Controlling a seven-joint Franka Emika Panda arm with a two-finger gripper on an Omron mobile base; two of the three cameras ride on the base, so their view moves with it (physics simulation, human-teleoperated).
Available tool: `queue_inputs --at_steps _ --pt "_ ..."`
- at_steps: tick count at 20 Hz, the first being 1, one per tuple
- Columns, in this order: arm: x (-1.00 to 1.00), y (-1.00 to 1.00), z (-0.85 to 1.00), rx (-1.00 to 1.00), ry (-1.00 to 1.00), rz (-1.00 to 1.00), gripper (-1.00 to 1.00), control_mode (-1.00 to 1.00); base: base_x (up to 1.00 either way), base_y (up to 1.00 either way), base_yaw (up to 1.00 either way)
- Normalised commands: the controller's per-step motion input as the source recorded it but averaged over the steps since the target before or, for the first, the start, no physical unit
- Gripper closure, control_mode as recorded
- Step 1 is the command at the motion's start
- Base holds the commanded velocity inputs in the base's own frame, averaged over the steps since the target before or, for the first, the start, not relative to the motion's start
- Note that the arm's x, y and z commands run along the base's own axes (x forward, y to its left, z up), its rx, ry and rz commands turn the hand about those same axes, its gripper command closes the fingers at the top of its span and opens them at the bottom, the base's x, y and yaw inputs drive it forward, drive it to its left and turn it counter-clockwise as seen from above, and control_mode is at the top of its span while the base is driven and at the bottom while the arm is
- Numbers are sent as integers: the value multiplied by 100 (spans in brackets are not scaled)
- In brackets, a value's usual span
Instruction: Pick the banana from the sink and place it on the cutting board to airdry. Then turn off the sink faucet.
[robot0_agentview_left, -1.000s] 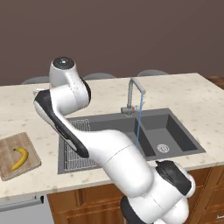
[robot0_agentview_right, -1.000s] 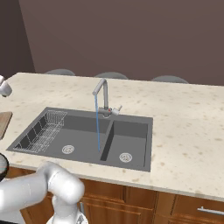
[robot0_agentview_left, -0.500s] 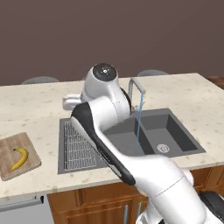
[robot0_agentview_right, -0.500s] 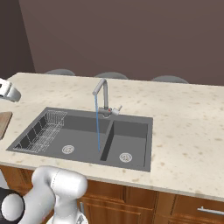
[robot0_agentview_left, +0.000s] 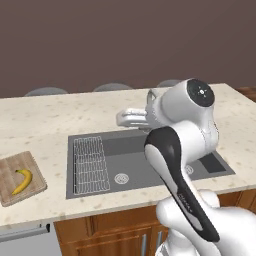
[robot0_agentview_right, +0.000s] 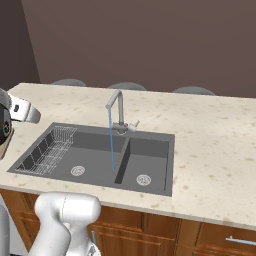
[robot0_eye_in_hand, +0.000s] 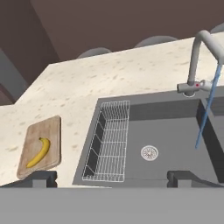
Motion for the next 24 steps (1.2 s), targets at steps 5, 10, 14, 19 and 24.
queue_inputs --at_steps 5,10,14,19,24 --pt "-46 -46 100 0 4 0 -100 -100 0 0 0" --pt "-58 -44 57 -1 1 -1 -100 -100 0 0 0" --pt "-61 -58 5 -2 -3 -3 -100 -100 0 0 0" --pt "-42 -80 -18 6 2 0 -100 -100 0 0 0" --pt "-42 -58 -21 7 -1 -5 -100 -100 0 0 0"
